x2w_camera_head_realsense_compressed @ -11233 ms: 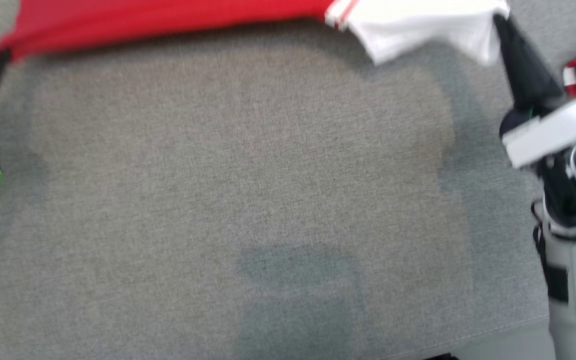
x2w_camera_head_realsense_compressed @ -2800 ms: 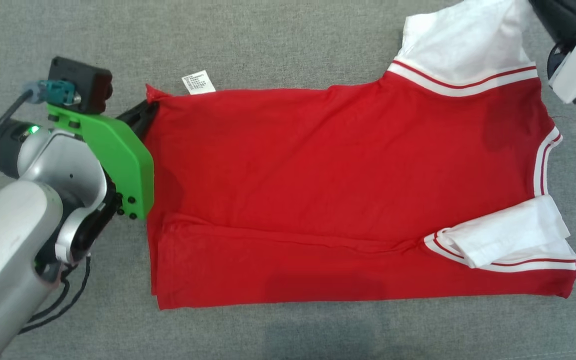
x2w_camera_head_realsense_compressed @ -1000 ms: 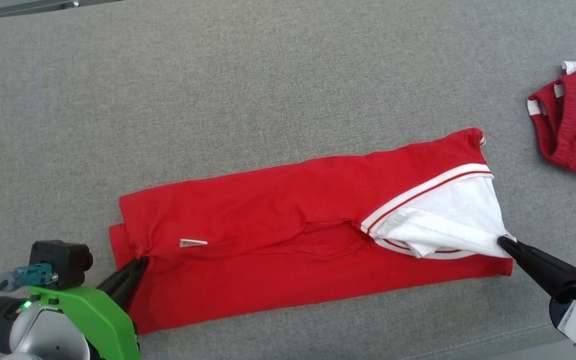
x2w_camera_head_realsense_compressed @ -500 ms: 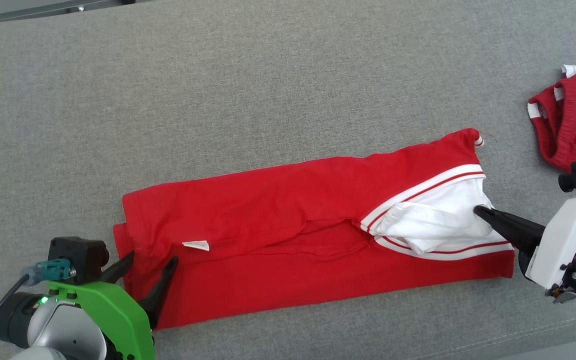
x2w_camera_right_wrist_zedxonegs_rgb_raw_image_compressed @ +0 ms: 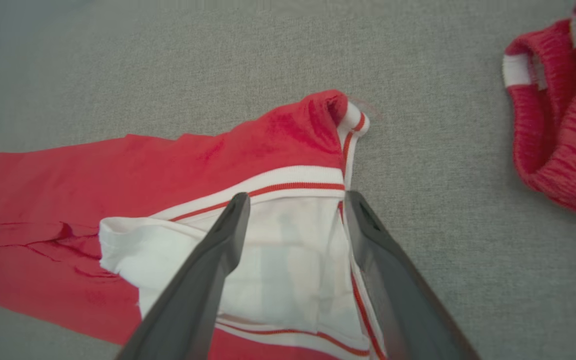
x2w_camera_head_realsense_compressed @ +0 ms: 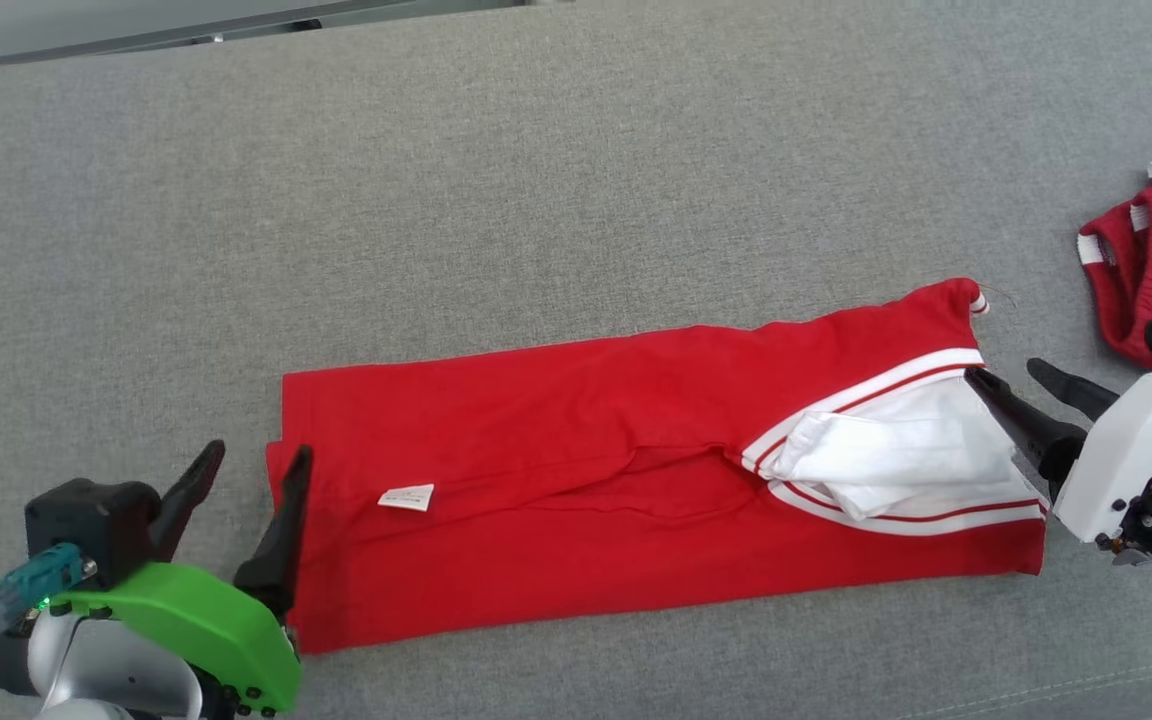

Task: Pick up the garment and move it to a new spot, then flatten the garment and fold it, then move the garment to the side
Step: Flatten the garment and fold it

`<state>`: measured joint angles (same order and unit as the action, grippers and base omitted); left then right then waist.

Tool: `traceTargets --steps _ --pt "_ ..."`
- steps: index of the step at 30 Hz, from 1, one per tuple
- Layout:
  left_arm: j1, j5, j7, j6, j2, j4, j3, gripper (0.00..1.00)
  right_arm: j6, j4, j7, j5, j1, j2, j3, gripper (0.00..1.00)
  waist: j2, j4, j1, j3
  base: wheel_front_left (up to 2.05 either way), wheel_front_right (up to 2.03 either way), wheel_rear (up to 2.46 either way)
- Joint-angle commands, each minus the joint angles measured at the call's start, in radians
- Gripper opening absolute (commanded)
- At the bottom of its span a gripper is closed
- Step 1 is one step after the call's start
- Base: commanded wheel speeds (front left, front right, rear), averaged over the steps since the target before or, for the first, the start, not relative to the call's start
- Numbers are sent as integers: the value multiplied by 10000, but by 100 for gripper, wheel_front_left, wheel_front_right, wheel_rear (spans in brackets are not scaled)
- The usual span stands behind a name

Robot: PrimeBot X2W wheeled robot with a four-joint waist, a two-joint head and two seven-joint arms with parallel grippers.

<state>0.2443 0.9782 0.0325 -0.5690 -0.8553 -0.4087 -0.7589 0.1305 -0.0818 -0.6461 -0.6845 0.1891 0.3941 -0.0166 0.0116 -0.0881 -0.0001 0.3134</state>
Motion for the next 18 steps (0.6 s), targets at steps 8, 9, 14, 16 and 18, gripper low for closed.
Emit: traceTargets --steps 8,9,14,16,18 --pt "-1066 -341 -1730 -664 124 690 702 100 5 318 368 288 -716 167 -573 100 -116 154 1 -651 0 0 0" --pt "-1198 -349 -1959 -733 162 756 815 100 5 345 279 264 -852 197 -614 100 -116 181 1 -683 0 0 0" --pt "-1481 -1114 -2674 -1175 139 1104 1025 100 5 626 168 279 -1208 127 -738 100 -116 426 1 -690 0 0 0" --pt "-1534 -1342 -2791 -1271 180 1158 1144 100 5 817 197 227 -1134 39 -747 100 -116 553 1 -644 0 0 0" --pt "-1527 -1470 -2872 -1154 332 1151 1277 100 5 1061 256 233 -948 33 -770 100 -116 699 1 -585 0 0 0"
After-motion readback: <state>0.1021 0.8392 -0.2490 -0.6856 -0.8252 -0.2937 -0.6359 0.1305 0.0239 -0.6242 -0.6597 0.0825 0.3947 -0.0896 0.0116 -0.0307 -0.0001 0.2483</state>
